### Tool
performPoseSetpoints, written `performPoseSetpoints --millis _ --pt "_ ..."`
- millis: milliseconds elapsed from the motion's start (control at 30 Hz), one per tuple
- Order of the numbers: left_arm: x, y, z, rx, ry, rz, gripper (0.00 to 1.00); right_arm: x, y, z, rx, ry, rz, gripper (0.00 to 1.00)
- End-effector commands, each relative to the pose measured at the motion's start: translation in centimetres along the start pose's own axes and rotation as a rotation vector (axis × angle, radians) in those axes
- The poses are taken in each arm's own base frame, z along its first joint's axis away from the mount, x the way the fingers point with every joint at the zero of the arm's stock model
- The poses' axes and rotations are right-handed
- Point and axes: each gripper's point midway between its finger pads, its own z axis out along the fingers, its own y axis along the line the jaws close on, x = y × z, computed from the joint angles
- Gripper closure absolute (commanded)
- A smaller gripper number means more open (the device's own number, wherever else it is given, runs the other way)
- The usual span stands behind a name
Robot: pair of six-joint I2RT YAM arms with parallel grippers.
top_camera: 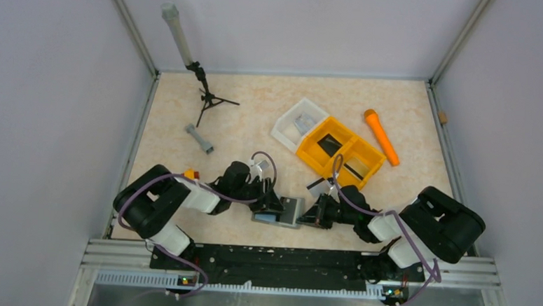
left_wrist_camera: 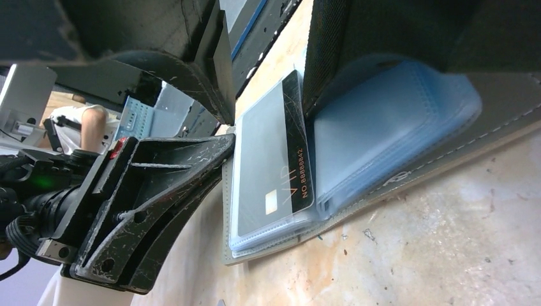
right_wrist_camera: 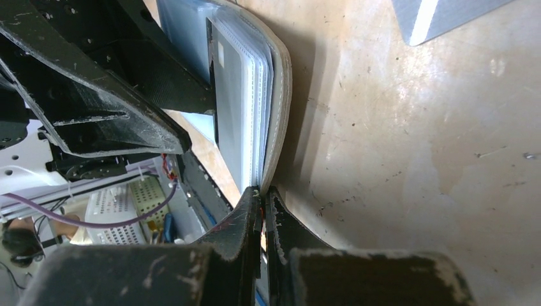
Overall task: Take the credit cards out of the card holder
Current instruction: Remove the credit card from the card holder.
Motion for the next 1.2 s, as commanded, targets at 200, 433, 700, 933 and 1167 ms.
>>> performPoseSetpoints --millis 200,433,700,933,1167 --pt "1.7 1.6 0.5 0.024 0.021 -0.046 0.70 -1.0 1.6 0.1 -0.050 -0.032 -0.034 1.00" --pt "0.9 0.2 -0.1 0.132 -0.021 -0.051 1.00 -0.9 1.5 0.1 -0.049 -0.029 -0.034 1.00" --pt "0.0 -0.1 -2.9 0.182 -0.071 -0.039 1.00 -1.1 1.1 -0.3 -0.034 -0.047 -0.026 1.00" --pt "-0.2 0.3 -3.7 0.134 -0.083 -0.006 1.00 -1.4 0.5 -0.8 0.002 -0.064 -0.037 1.00" --pt "-0.5 1.0 -4.7 0.083 -0.085 0.027 1.00 -1.3 -0.4 -0.8 0.041 -0.060 -0.043 1.00"
